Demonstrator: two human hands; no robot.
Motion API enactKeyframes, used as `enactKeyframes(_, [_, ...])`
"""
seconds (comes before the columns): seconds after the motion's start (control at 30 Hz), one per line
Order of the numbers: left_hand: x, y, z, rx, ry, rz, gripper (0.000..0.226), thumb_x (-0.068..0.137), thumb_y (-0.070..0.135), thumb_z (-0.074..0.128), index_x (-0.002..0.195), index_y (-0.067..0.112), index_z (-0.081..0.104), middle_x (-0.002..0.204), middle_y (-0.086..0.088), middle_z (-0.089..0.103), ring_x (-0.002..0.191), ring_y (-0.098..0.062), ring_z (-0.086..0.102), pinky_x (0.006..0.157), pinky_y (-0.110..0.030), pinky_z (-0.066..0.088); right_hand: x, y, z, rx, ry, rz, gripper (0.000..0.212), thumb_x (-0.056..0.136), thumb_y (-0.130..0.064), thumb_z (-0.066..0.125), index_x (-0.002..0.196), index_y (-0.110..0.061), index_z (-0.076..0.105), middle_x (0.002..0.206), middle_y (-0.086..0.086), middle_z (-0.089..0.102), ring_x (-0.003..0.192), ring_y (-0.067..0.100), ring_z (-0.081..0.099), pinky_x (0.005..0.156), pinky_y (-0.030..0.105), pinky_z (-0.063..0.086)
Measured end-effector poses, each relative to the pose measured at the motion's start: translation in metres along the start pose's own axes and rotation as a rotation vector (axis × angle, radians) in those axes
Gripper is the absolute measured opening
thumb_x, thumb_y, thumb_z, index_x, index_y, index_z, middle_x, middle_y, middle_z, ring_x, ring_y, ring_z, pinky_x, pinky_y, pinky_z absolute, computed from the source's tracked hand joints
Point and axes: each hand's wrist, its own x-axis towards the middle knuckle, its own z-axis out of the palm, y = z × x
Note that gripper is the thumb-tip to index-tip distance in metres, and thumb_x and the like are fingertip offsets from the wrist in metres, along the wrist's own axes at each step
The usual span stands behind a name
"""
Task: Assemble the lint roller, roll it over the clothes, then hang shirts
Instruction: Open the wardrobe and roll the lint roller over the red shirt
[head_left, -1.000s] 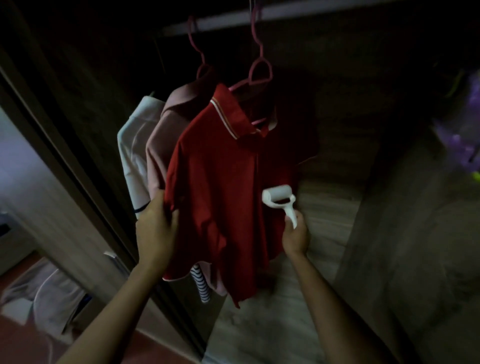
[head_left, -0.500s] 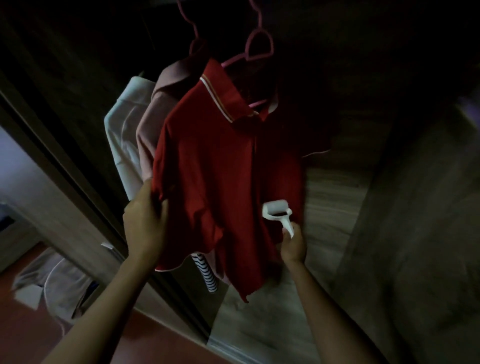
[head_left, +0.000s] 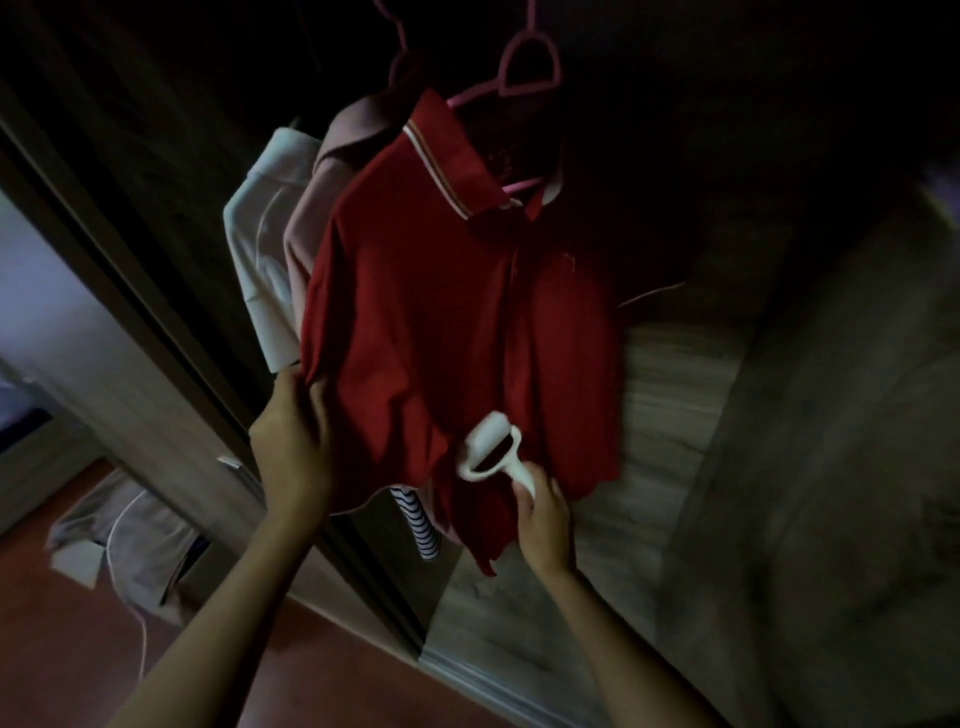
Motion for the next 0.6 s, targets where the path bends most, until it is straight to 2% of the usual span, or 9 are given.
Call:
enactKeyframes(0.1, [-0.002, -0.004, 0.002, 0.006, -0.007, 0.013, 0.015, 0.097, 0.013, 0.046, 0.099, -0.001, 0.051, 0.079, -0.021, 0.059, 0.068, -0.028, 0.053, 0.063, -0.031, 0.03, -0.016, 0.013, 0.002, 0.001, 0.0, 0.012, 0.029, 0.095, -0.023, 0.054, 0.124, -0.023, 0.057, 0.113, 0.001, 0.063, 0.103, 0.018, 0.06, 0.082, 0.026, 0.045])
enactKeyframes(0.2, [-0.003, -0.008, 0.001, 0.022, 0.002, 0.034, 0.017, 0.098, 0.015, 0.045, 0.103, -0.001, 0.051, 0.083, -0.023, 0.062, 0.072, -0.037, 0.059, 0.062, -0.033, 0.033, -0.009, -0.007, -0.006, 0.045, 0.122, -0.002, 0.032, 0.097, -0.022, 0.052, 0.128, -0.019, 0.056, 0.116, 0.002, 0.061, 0.099, 0.008, 0.056, 0.08, 0.019, 0.041])
enactKeyframes(0.33, [-0.002, -0.013, 0.001, 0.045, -0.007, 0.061, 0.021, 0.098, 0.018, 0.045, 0.111, 0.003, 0.054, 0.088, -0.023, 0.063, 0.078, -0.038, 0.06, 0.067, -0.041, 0.044, 0.011, -0.032, -0.019, 0.076, 0.203, -0.015, 0.036, 0.098, -0.025, 0.048, 0.133, -0.016, 0.051, 0.119, 0.0, 0.057, 0.103, 0.006, 0.053, 0.083, 0.018, 0.04])
enactKeyframes(0.4, [-0.001, -0.014, 0.001, 0.068, -0.013, 0.043, 0.024, 0.097, 0.019, 0.046, 0.114, 0.004, 0.055, 0.09, -0.024, 0.061, 0.082, -0.037, 0.057, 0.068, -0.036, 0.039, 0.014, -0.031, -0.021, 0.05, 0.183, 0.007, 0.036, 0.098, -0.024, 0.049, 0.133, -0.015, 0.051, 0.119, 0.003, 0.057, 0.105, 0.012, 0.055, 0.083, 0.02, 0.04])
enactKeyframes(0.5, [-0.001, -0.013, -0.003, 0.062, -0.026, 0.037, 0.024, 0.097, 0.016, 0.048, 0.116, 0.004, 0.056, 0.09, -0.024, 0.06, 0.083, -0.034, 0.055, 0.068, -0.03, 0.033, 0.008, -0.007, -0.02, -0.12, 0.08, 0.099, 0.034, 0.097, -0.023, 0.051, 0.13, -0.02, 0.053, 0.115, 0.008, 0.059, 0.105, 0.025, 0.058, 0.077, 0.026, 0.039])
enactKeyframes(0.6, [-0.001, -0.017, -0.006, 0.022, -0.07, 0.066, 0.021, 0.096, 0.013, 0.049, 0.114, 0.005, 0.057, 0.092, -0.022, 0.062, 0.083, -0.033, 0.058, 0.069, -0.029, 0.035, -0.007, 0.012, -0.022, -0.296, 0.049, 0.181, 0.032, 0.097, -0.026, 0.049, 0.129, -0.025, 0.053, 0.113, 0.011, 0.059, 0.106, 0.032, 0.057, 0.08, 0.039, 0.045])
